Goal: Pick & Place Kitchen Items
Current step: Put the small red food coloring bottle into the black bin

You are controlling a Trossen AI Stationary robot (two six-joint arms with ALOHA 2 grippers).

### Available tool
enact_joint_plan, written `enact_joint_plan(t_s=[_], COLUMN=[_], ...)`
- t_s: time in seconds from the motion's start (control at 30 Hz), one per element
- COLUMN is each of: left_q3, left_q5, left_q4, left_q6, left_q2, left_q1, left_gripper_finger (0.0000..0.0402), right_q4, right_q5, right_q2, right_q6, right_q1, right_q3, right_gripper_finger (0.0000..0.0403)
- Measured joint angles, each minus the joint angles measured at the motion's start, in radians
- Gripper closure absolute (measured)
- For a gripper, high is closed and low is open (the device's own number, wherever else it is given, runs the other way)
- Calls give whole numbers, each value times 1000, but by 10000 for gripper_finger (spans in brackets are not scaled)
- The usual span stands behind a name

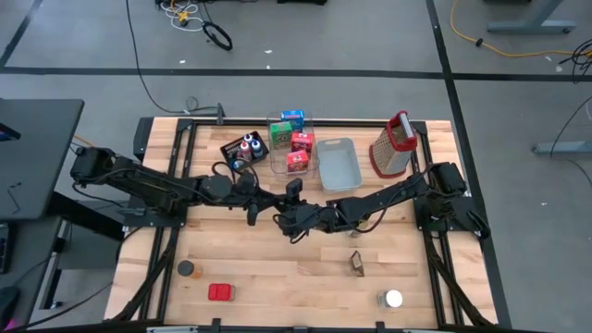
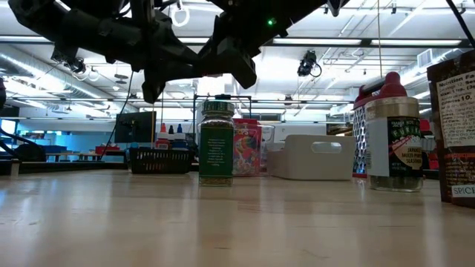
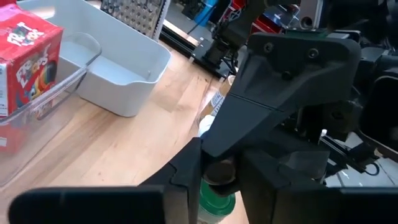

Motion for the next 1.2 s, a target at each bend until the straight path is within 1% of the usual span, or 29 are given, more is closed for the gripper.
enact_joint_plan(t_s=[0.1, 0.23, 0.37, 0.47, 0.53, 0.67, 0.77, 0.83, 0.9, 1.03, 1.13, 1.2], left_q3=[0, 0, 1, 1, 1, 1, 1, 1, 1, 2, 2, 2], left_q5=[-25, -50, -76, -125, -154, -161, -168, -201, -254, -397, -473, -517], left_q4=[2, 4, -13, -41, -54, -89, -179, -252, -348, -550, -716, -823], left_q6=[6, 12, 15, 46, 63, 81, 105, 107, 111, 98, 57, 23], left_q2=[-1, -1, -1, -1, -1, -24, -73, -116, -164, -248, -282, -283], left_q1=[0, 0, 0, 1, 7, 46, 90, 120, 147, 186, 215, 242], left_gripper_finger=[317, 313, 311, 315, 315, 309, 311, 314, 314, 309, 308, 310], right_q4=[0, 0, 1, 1, 0, -7, -9, -8, -8, -8, -17, -16], right_q5=[2, 11, 111, 169, 174, 177, 193, 209, 216, 212, 211, 196], right_q2=[0, 0, 0, 0, 0, 0, 0, 0, 0, 0, 0, 0], right_q6=[0, 3, 3, 13, 47, 118, 142, 143, 144, 161, 161, 161], right_q1=[0, -1, 10, 27, 41, 71, 95, 110, 120, 130, 129, 129], right_q3=[0, 0, 0, 0, 0, 0, 0, 0, 0, 0, 0, 0], right_gripper_finger=[262, 239, 220, 211, 207, 206, 206, 206, 206, 206, 206, 206])
